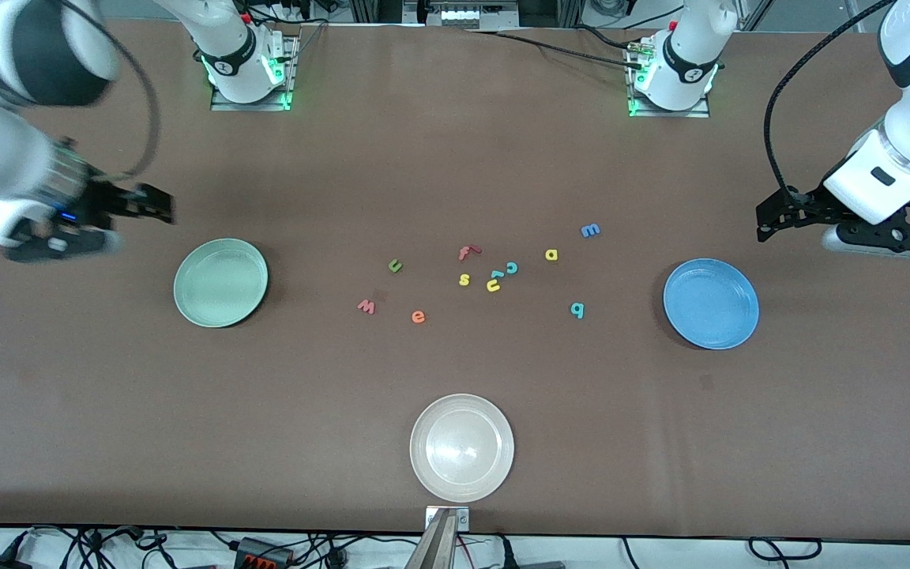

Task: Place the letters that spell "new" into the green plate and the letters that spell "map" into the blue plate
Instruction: 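Move both grippers down toward the scattered foam letters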

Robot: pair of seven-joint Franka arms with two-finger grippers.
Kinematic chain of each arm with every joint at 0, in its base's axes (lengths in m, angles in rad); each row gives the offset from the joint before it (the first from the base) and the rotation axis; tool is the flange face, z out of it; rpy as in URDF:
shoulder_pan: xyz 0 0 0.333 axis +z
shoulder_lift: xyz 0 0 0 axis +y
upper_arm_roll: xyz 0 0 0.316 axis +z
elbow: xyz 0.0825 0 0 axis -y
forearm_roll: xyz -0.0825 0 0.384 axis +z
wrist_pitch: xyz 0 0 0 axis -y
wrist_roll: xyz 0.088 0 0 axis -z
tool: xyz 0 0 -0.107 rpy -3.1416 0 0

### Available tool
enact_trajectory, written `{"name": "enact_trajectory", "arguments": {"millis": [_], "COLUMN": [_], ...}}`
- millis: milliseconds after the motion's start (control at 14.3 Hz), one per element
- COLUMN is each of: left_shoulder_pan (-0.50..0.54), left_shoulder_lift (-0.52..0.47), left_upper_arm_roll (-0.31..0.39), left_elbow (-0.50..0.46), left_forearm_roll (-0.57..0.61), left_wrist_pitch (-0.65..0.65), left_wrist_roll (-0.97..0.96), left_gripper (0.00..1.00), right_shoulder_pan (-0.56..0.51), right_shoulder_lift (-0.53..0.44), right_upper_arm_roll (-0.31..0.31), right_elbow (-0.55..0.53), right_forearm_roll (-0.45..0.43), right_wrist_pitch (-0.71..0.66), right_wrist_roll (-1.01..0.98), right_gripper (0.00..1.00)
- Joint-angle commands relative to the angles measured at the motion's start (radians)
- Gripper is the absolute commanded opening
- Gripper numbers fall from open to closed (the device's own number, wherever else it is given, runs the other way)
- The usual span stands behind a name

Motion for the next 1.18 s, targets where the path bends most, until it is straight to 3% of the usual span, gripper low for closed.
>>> {"name": "enact_trajectory", "arguments": {"millis": [0,279,488,906,1115], "left_shoulder_pan": [-0.009,-0.055,-0.136,-0.226,-0.280], "left_shoulder_lift": [0.073,0.150,0.224,0.451,0.509], "left_upper_arm_roll": [0.004,-0.003,-0.003,-0.003,-0.001], "left_elbow": [0.033,0.024,0.019,-0.007,-0.049], "left_forearm_roll": [-0.003,-0.003,-0.002,-0.002,0.002], "left_wrist_pitch": [-0.021,-0.075,-0.078,0.285,0.425], "left_wrist_roll": [0.005,0.002,-0.002,-0.078,-0.166], "left_gripper": [1.00,1.00,1.00,1.00,1.00], "right_shoulder_pan": [0.093,0.190,0.245,0.261,0.262], "right_shoulder_lift": [0.099,0.260,0.356,0.456,0.517], "right_upper_arm_roll": [-0.009,-0.009,-0.008,0.021,0.046], "right_elbow": [0.014,0.054,0.086,0.088,0.088], "right_forearm_roll": [0.017,0.011,0.014,0.017,0.020], "right_wrist_pitch": [0.091,0.174,0.238,0.390,0.517], "right_wrist_roll": [0.098,0.096,-0.080,-0.453,-0.505], "right_gripper": [1.00,1.00,1.00,1.00,1.00]}}
